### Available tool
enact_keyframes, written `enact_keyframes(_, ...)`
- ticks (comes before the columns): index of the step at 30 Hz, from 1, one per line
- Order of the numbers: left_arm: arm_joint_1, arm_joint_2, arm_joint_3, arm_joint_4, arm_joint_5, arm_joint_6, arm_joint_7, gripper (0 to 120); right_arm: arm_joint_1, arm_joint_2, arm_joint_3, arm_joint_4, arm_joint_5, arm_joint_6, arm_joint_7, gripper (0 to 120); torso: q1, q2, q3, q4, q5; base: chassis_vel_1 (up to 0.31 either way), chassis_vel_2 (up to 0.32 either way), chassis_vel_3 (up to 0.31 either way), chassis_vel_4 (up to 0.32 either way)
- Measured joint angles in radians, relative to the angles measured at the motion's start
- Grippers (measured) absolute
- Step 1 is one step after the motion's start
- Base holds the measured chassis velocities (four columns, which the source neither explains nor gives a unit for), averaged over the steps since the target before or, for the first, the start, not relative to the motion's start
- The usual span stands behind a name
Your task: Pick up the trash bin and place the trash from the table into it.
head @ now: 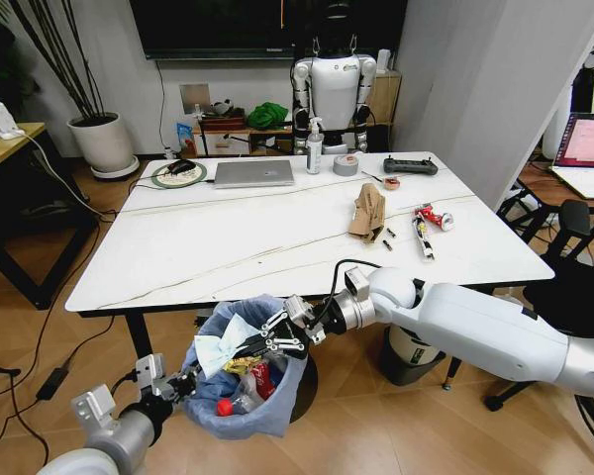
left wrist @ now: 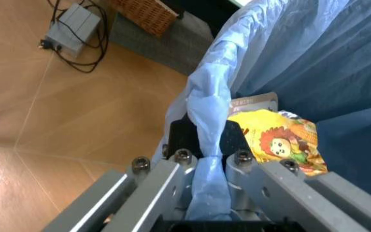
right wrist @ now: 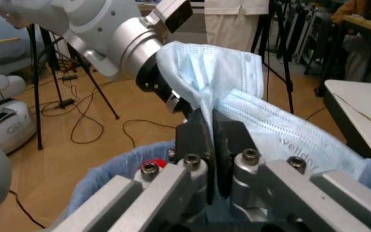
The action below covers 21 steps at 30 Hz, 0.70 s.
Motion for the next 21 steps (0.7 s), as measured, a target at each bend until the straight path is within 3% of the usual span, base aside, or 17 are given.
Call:
enact_keyframes(4,0.000,0.002,0.004,0.001,-0.003,0.001,-0.002,0,0.000,0.003,0.008,-0.017,-0.002,-0.002,-0.007,22,0.000,0.000,0.000,0.0000,0.0000,0.000,0.000,0.000,0.000)
enact_keyframes(9,-0.002,0.005,0.005,0.005,-0.005,0.001,-0.003,0,0.001,0.003,0.013,-0.026,-0.005,-0.001,-0.011,34,0.000,0.000,0.000,0.0000,0.0000,0.000,0.000,0.000,0.000)
enact_keyframes(11,-0.003,0.006,0.006,0.009,-0.005,0.001,-0.003,0,-0.001,0.003,0.017,-0.033,-0.007,-0.001,-0.015,48,0.000,0.000,0.000,0.0000,0.0000,0.000,0.000,0.000,0.000)
enact_keyframes(13,-0.004,0.006,0.006,0.010,-0.004,0.001,-0.004,0,-0.001,0.003,0.018,-0.035,-0.008,0.000,-0.017,50,0.000,0.000,0.000,0.0000,0.0000,0.000,0.000,0.000,0.000)
enact_keyframes(18,-0.007,0.005,0.009,0.016,-0.001,0.002,-0.004,0,-0.001,0.006,0.024,-0.060,-0.025,0.005,-0.029,73,0.000,0.000,0.000,0.0000,0.0000,0.000,0.000,0.000,0.000)
enact_keyframes(21,-0.007,0.004,0.010,0.016,0.000,0.002,-0.004,0,-0.001,0.007,0.024,-0.062,-0.030,0.005,-0.031,78,0.000,0.000,0.000,0.0000,0.0000,0.000,0.000,0.000,0.000)
